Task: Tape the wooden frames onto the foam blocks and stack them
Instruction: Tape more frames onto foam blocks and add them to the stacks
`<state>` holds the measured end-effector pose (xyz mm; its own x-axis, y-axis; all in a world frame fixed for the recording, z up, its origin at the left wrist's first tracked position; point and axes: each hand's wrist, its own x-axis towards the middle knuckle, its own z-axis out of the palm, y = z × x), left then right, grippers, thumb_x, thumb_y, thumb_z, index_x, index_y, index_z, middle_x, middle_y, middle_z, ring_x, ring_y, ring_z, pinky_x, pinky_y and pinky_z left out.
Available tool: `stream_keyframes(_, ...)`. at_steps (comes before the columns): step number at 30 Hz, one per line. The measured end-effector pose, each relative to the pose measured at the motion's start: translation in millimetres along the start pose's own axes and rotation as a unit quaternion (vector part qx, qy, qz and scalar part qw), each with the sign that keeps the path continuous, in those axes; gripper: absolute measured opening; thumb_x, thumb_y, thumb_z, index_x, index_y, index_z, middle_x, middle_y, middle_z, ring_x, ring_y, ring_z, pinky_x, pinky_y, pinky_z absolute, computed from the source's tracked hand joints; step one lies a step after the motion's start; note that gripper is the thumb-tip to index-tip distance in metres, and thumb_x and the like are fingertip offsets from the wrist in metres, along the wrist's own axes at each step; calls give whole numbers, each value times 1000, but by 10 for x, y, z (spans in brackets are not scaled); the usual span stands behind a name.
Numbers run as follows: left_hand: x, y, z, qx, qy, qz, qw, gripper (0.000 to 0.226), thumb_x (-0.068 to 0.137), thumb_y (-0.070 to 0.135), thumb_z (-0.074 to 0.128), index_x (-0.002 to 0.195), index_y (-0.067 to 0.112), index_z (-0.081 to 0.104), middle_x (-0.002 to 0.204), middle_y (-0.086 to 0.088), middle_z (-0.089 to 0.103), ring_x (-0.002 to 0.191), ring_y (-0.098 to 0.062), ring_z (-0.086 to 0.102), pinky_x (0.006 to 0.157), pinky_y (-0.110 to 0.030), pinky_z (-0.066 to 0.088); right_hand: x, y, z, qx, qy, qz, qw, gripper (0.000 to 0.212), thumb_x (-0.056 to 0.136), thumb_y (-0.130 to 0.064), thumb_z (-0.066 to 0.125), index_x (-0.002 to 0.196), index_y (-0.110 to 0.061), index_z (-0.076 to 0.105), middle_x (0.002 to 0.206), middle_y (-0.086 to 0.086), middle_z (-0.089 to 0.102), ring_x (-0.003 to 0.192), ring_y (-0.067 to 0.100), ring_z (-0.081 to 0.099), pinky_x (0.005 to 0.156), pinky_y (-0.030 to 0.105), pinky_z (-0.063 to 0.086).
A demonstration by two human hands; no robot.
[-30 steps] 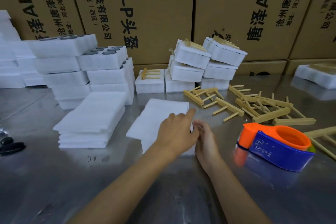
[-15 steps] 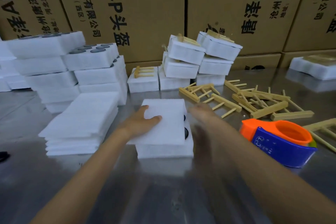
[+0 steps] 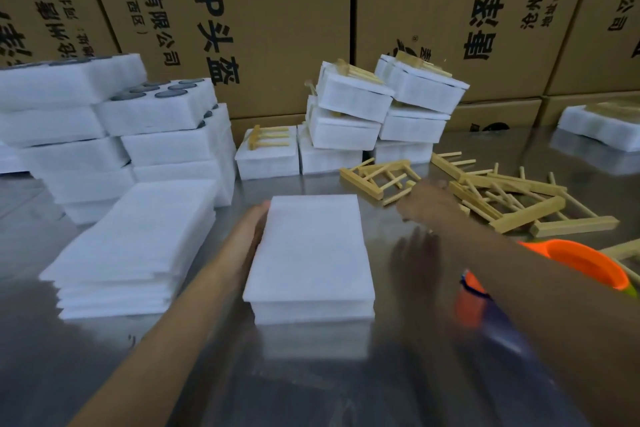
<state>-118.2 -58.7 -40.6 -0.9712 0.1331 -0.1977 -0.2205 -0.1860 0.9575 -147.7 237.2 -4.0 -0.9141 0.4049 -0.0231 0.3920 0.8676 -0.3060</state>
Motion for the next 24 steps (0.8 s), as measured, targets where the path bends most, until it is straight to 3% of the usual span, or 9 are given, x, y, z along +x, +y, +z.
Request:
stream_keyframes(2,79,9,72,-54,6,-15,998,35,90,46,62,96,17,81,104,-9,76,89,-23,74,69,-33,60,91,101,-102,-37,-15,5,999,55,92,-26,57,139,-1,43,142,20,43,130,35,45,96,41,47)
stream_keyframes(3,125,4,110,-61,16,-17,998,33,90,43,63,95,16,80,100,-10,75,86,-24,74,68,-33,60,122,160,-133,-53,-13,1,999,49,93,-25,56,135,-1,47,138,19,49,125,35,51,92,39,49)
stream_keyframes(6,259,-43,152,-46,48,6,998,33,95,32,60,118,8,67,114,-15,69,100,-28,69,85,-40,58,178,257,-162,-59,-26,-9,998,25,94,-16,50,112,-1,59,122,19,61,108,35,62,80,36,51)
stream_keyframes(8,255,-108,136,-12,56,31,998,22,94,29,62,109,14,67,103,-11,72,86,-22,72,68,-33,59,173,253,-128,-35,-43,-6,998,14,92,-12,52,99,-3,59,116,21,64,104,35,65,75,35,51)
stream_keyframes(10,212,-187,149,18,76,39,996,22,91,29,65,111,19,66,101,-6,73,83,-17,73,64,-29,56,146,232,-101,-49,-51,1,997,10,91,-11,54,89,-3,59,114,19,67,103,32,65,72,33,48)
stream_keyframes(12,155,-226,200,44,93,46,994,29,91,29,65,119,20,62,103,-3,72,82,-12,72,64,-25,54,102,209,-76,-64,-29,14,997,13,91,-13,55,98,-5,63,116,16,67,106,31,65,70,32,45)
stream_keyframes(16,15,-263,293,73,122,70,987,18,91,32,63,108,28,65,89,9,71,64,4,68,46,-11,47,42,111,-212,-54,57,-27,997,20,94,-14,55,111,-6,64,119,15,64,110,32,62,73,34,45)
stream_keyframes(20,-175,-316,308,65,89,64,992,26,86,41,64,110,31,66,94,9,75,81,-6,73,62,-23,54,-105,-90,-706,64,114,-140,982,20,91,-9,55,108,-7,65,117,16,59,105,36,58,80,35,46)
stream_keyframes(24,-334,-343,339,68,90,77,991,34,83,44,63,111,26,68,108,-3,74,100,-21,71,87,-41,56,-593,-363,-960,166,95,-362,912,30,83,5,50,97,-18,64,108,2,57,98,25,56,85,34,47)
